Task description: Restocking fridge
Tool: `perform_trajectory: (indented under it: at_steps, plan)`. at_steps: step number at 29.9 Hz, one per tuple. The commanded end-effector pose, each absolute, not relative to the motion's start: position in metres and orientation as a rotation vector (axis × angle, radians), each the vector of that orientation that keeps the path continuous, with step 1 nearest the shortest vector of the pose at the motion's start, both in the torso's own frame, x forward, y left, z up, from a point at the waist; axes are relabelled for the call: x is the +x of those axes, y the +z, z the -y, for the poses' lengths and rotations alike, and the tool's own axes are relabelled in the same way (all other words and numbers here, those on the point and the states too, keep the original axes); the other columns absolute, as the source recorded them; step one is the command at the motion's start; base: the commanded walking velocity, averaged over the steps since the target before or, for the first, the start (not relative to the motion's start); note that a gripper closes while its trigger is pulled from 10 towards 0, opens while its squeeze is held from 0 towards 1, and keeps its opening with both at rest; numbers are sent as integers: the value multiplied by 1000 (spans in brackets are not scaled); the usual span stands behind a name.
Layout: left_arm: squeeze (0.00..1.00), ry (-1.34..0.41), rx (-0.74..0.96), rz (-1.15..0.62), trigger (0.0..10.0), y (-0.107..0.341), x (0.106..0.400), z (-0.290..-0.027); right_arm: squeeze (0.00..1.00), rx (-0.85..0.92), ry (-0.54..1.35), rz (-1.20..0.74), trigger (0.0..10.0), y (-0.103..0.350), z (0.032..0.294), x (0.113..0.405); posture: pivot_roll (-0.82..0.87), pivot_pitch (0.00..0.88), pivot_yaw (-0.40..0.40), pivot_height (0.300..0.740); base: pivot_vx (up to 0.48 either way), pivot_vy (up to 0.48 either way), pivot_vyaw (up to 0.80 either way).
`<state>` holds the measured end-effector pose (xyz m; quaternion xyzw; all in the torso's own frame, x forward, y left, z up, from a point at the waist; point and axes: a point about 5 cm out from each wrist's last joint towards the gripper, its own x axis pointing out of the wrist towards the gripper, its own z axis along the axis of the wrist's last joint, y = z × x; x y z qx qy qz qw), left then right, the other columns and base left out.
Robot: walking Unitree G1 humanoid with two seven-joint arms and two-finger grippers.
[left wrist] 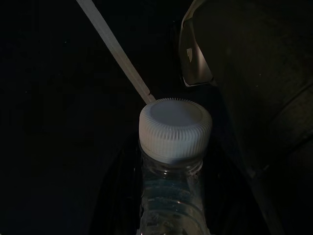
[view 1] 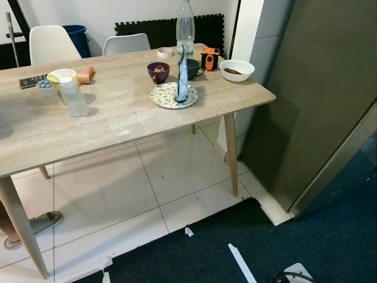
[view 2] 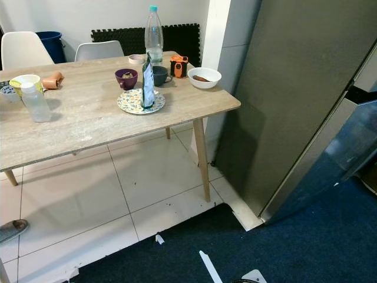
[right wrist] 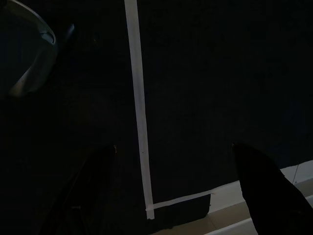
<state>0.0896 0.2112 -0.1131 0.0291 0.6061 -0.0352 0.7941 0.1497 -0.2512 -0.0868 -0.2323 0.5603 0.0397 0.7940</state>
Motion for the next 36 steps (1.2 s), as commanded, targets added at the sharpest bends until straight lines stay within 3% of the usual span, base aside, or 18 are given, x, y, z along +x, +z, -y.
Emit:
perform_trajectory:
  at_steps: [1,36]
  plan:
    - [0,-147,31,-1064,10000,-95,158,-184,0,-508,76,-1213,10000,-86,255,148,-33,0,-55,740,0,0,0]
    - [0,-138,34,-1114,10000,-102,142,-183,0,-513,86,-1222,10000,-88,255,144,-33,0,-54,740,0,0,0]
